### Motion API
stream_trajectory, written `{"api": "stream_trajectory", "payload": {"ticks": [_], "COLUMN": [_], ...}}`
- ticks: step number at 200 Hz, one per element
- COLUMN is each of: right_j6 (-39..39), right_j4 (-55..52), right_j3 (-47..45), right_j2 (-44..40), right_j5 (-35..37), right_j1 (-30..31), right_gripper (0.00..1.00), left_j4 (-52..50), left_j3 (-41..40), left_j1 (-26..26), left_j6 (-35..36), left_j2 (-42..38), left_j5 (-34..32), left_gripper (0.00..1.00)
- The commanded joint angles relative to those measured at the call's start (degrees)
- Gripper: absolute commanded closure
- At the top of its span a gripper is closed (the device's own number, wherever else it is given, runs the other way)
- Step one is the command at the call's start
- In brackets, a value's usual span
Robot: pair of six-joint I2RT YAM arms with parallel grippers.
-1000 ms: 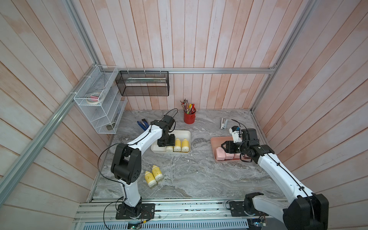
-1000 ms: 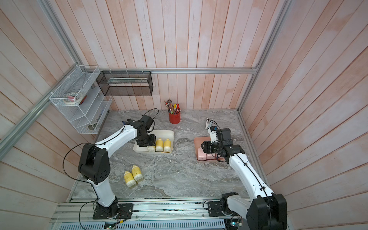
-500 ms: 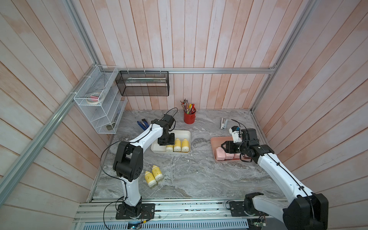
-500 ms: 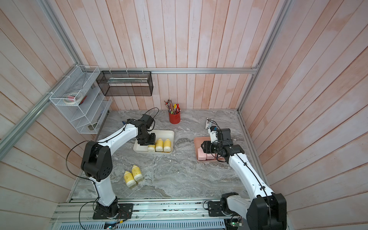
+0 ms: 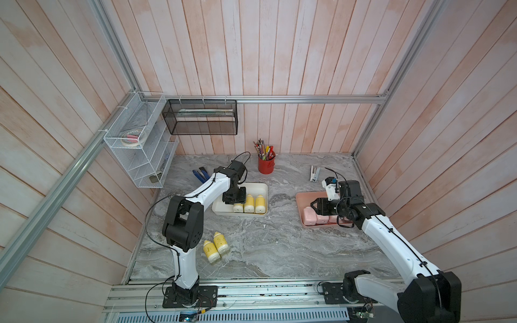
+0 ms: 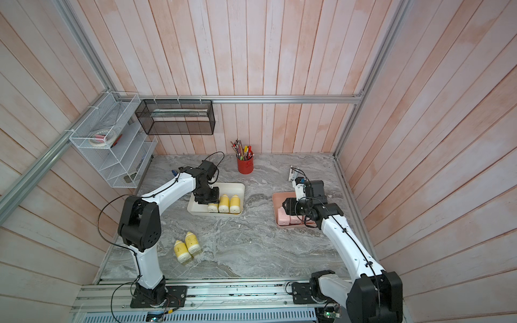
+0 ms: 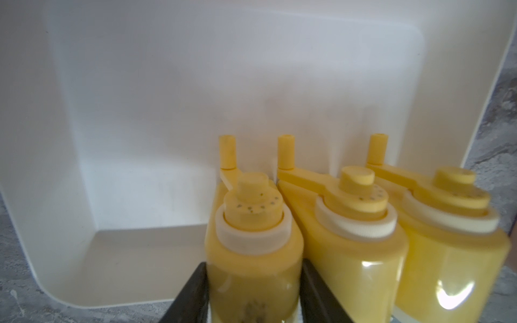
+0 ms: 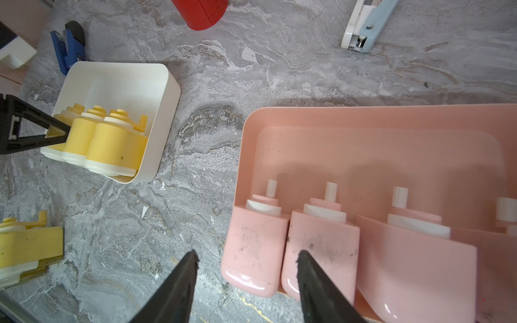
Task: Place the pencil sharpeners by color into the storage box
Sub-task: Place the pencil sharpener in the storage box.
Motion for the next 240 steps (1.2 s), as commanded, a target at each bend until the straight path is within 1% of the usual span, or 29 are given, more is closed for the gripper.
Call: {"api": "stream_trajectory", "payload": {"ticks": [1, 77, 155, 170, 207, 240], "right_j6": [-0.8, -0.7, -0.7, -0.7, -0.7, -0.8], "right_j4": [0.1, 0.1, 0.1, 0.1, 0.2, 0.2], "right_j3": [-0.4, -0.5, -0.5, -0.5, -0.5, -0.5], "right_j2": [0.4, 0.5, 0.7, 0.7, 0.8, 0.6], "right_j5": [0.0, -0.1, -0.1, -0.1, -0.2, -0.1], "right_j1": [-0.1, -0.2, -0.2, -0.2, -0.2, -0.2], "right_gripper": [0.40, 0.40, 0.41, 0.40, 0.40, 0.40], "left_j4": [-0.1, -1.2, 1.9, 2.2, 2.2, 1.3], "left_j3": [2.0, 3.4, -1.4, -2.0, -2.0, -0.7], "left_j1": [0.4, 0.5, 0.5, 0.6, 0.5, 0.5], "left_j6": [0.8, 0.7, -0.3, -0.3, -0.5, -0.5], "left_j2": [1.5, 0.7, 0.2, 0.3, 0.5, 0.4], "left_j5": [-0.5, -1.1, 0.2, 0.4, 0.2, -0.4], "left_gripper": [0.52, 0.52, 0.52, 0.50, 0.40, 0.37]}}
